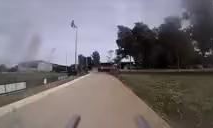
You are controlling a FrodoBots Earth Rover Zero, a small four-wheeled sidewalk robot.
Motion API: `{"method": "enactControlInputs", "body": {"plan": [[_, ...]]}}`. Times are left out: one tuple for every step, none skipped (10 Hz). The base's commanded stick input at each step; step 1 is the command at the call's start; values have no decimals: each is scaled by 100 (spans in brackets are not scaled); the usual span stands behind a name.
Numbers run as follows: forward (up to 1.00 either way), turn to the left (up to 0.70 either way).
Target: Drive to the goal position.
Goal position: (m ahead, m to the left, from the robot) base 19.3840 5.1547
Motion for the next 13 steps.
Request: {"method": "enactControlInputs", "body": {"plan": [[100,0],[100,0],[100,0],[100,10],[100,27],[100,35],[100,18],[100,1],[100,0],[100,0],[100,27],[100,12],[100,0]]}}
